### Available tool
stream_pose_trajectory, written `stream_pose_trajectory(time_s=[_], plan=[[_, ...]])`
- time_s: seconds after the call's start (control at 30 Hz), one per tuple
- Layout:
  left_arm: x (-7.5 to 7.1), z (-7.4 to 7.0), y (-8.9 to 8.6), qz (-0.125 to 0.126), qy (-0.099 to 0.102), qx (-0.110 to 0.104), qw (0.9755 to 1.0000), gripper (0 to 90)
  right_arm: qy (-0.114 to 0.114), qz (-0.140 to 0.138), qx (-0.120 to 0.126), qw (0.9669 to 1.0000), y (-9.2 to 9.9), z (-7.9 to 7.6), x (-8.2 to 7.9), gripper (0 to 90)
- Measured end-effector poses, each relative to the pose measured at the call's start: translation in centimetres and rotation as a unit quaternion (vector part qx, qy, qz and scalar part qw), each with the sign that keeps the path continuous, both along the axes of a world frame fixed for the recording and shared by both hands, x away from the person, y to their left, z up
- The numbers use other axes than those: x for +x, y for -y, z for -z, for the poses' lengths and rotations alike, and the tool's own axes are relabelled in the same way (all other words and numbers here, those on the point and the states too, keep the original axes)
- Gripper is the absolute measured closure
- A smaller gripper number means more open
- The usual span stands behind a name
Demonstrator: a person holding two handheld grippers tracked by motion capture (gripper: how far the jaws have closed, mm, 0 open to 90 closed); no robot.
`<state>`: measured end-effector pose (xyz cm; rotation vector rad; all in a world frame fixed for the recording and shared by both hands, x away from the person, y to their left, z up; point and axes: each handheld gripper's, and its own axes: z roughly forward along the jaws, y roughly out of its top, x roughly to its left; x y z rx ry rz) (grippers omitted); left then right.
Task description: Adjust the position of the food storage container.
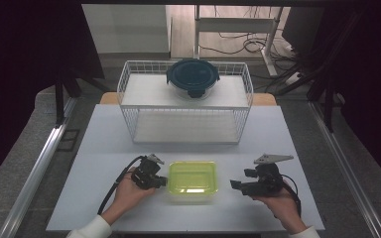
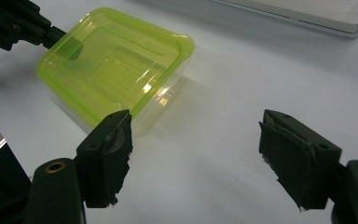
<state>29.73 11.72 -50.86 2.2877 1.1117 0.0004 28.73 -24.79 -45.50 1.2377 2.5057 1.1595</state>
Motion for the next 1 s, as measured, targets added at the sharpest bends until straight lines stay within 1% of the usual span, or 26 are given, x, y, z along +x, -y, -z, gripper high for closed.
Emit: stream_pose_trajectory(time_s=[0.13,0.17,0.2,0.23,0.27,0.3,0.33,0.37,0.43,0.47,0.5,0.53,0.57,0.6,0.63,0.67,0.7,0.73,0.77,0.8,0.83,0.9,0.93,0.97,1.0], plan=[[0.0,-0.1,-0.4,-0.002,0.004,0.006,1.0,89.6,0.001,0.002,0.002,1.0,0.0,-0.1,0.0,25.3],[0.0,-0.3,-0.9,-0.01,0.009,0.008,0.9999,89.6,0.0,0.003,0.002,1.0,0.1,-0.1,0.0,25.3],[0.0,-0.3,-0.9,-0.01,0.009,0.008,0.9999,89.6,0.0,0.003,0.002,1.0,0.1,-0.1,0.0,25.3],[0.0,-0.5,-1.6,-0.02,0.01,0.0,0.9997,89.6,0.0,0.003,0.001,1.0,0.1,0.0,0.0,25.3],[0.0,-0.5,-1.6,-0.02,0.01,0.0,0.9997,89.5,0.0,0.003,0.001,1.0,0.1,0.0,0.0,25.3],[-0.2,-0.7,-2.2,-0.029,0.013,-0.006,0.9995,89.5,0.0,0.003,0.002,1.0,0.1,0.0,0.0,25.3],[-0.2,-0.7,-2.2,-0.029,0.013,-0.006,0.9995,89.5,0.0,0.003,0.002,1.0,0.1,0.0,0.0,25.3],[-0.4,-0.8,-2.8,-0.034,0.018,-0.011,0.9992,89.4,0.001,0.004,0.002,1.0,0.1,0.0,0.0,25.3],[-0.6,-0.9,-3.0,-0.035,0.021,-0.013,0.9991,89.5,0.002,0.004,0.003,1.0,0.1,0.0,0.0,25.4],[-0.8,-1.1,-3.2,-0.037,0.023,-0.018,0.9989,89.5,0.002,0.004,0.002,1.0,0.1,0.0,0.0,25.3],[-1.1,-1.4,-3.5,-0.043,0.031,-0.025,0.9983,89.2,0.004,0.005,0.004,1.0,0.1,0.0,0.0,25.3],[-1.1,-1.4,-3.5,-0.043,0.031,-0.025,0.9983,88.0,0.004,0.005,0.004,1.0,0.1,0.0,0.0,25.3],[-1.4,-1.8,-3.8,-0.056,0.049,-0.037,0.9966,85.0,0.006,0.006,0.005,1.0,0.1,0.1,0.1,25.3],[-1.4,-1.8,-3.8,-0.056,0.049,-0.037,0.9966,77.6,0.006,0.006,0.005,1.0,0.1,0.1,0.1,25.3],[-1.5,-2.0,-4.0,-0.076,0.066,-0.048,0.9937,69.3,0.006,0.008,0.005,0.9999,0.1,0.3,0.1,25.3],[-1.5,-2.0,-4.0,-0.076,0.066,-0.048,0.9937,63.7,0.006,0.008,0.005,0.9999,0.1,0.3,0.1,25.3],[-1.5,-2.1,-4.2,-0.083,0.07,-0.049,0.9929,56.9,0.004,0.007,0.005,1.0,0.0,0.4,0.1,25.4],[-1.3,-2.0,-4.4,-0.103,0.07,-0.045,0.9912,50.7,0.005,0.006,0.004,1.0,0.0,0.5,0.1,25.3],[-1.2,-1.9,-4.5,-0.114,0.066,-0.042,0.9904,43.8,0.005,0.005,0.005,1.0,-0.1,0.6,0.0,25.3],[-1.2,-1.9,-4.5,-0.114,0.066,-0.042,0.9904,39.3,0.005,0.005,0.005,1.0,-0.1,0.6,0.0,25.3],[-1.1,-1.8,-4.7,-0.124,0.06,-0.046,0.9894,36.2,0.005,0.003,0.006,1.0,-0.2,0.7,0.0,25.3],[-1.1,-1.9,-4.8,-0.123,0.056,-0.054,0.9893,32.7,0.006,0.001,0.006,1.0,-0.2,0.8,0.1,25.3],[-1.1,-1.9,-4.8,-0.123,0.056,-0.054,0.9893,31.7,0.006,0.001,0.006,1.0,-0.2,0.8,0.1,25.3],[-1.1,-1.9,-4.8,-0.125,0.055,-0.06,0.9888,31.7,0.005,0.0,0.007,1.0,-0.3,0.8,0.1,25.3],[-1.2,-2.0,-4.8,-0.121,0.052,-0.071,0.9887,30.9,0.004,0.0,0.008,1.0,-0.3,0.9,0.1,25.2]])
